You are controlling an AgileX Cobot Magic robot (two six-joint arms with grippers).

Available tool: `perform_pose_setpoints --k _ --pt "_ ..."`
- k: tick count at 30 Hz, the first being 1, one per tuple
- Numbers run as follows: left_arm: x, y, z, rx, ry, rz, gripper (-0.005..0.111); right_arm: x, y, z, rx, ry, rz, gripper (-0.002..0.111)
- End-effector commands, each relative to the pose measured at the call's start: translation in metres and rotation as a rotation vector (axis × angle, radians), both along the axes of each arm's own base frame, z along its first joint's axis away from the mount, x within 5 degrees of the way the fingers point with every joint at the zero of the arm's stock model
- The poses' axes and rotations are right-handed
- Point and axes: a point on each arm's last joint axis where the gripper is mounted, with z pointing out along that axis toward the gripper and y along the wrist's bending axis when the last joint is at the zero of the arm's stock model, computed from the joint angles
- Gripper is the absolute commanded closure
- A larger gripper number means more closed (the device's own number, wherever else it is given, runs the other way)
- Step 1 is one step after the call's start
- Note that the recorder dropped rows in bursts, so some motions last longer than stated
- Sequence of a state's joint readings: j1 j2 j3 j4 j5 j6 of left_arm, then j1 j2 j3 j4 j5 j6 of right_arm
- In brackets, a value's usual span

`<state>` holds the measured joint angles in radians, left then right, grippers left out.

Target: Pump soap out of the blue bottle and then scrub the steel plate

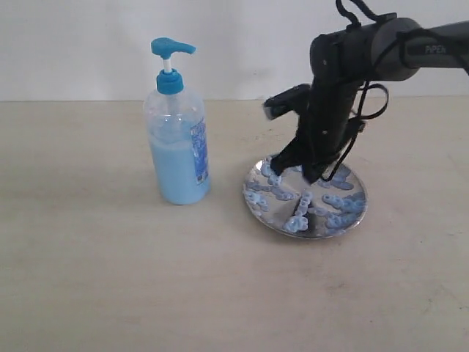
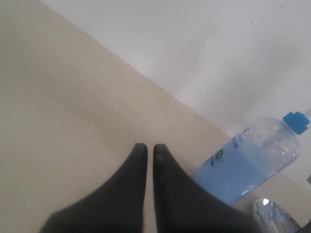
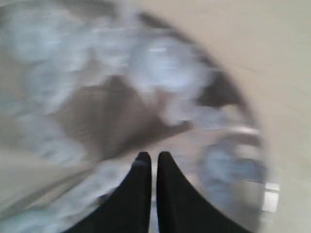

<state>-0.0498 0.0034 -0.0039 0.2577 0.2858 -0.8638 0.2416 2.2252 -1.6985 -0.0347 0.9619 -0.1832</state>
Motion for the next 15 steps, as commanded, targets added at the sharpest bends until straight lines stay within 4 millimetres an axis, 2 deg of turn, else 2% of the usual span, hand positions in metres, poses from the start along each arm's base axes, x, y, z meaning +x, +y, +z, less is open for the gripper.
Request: perform_pose_setpoints --k 1,3,5,6,8,10,12,13,15 --pt "0.000 -0.001 -0.001 -0.003 -0.005 -0.008 0.103 -0.034 0.027 0.002 0.078 0.269 0.330 0.109" --pt "0.000 -0.001 -0.001 -0.003 -0.005 -0.008 0.103 -0.026 0.011 0.004 -0.057 0.210 0.179 0.109" --pt "0.000 -0.001 -0.001 -0.003 -0.005 -0.008 0.103 -0.010 0.004 0.010 -0.097 0.028 0.016 0.109" --pt "0.000 -0.001 -0.001 -0.003 -0.005 -0.008 0.103 -0.003 0.007 0.012 -0.049 -0.055 -0.010 0.109" --pt "0.000 -0.001 -0.001 -0.003 -0.005 -0.008 0.103 0.001 0.022 0.018 0.092 -0.120 0.056 0.109" --pt "0.000 -0.001 -0.001 -0.003 -0.005 -0.008 0.103 -0.015 0.043 0.022 0.221 -0.010 0.304 0.109" --pt "0.000 -0.001 -0.001 -0.003 -0.005 -0.008 0.103 -0.038 0.046 0.021 0.250 0.202 0.486 0.109" --pt "0.000 -0.001 -0.001 -0.003 -0.005 -0.008 0.103 -0.039 0.042 0.020 0.202 0.220 0.495 0.109" --pt "0.000 -0.001 -0.001 -0.003 -0.005 -0.008 0.103 -0.037 0.024 0.019 0.027 0.228 0.385 0.109"
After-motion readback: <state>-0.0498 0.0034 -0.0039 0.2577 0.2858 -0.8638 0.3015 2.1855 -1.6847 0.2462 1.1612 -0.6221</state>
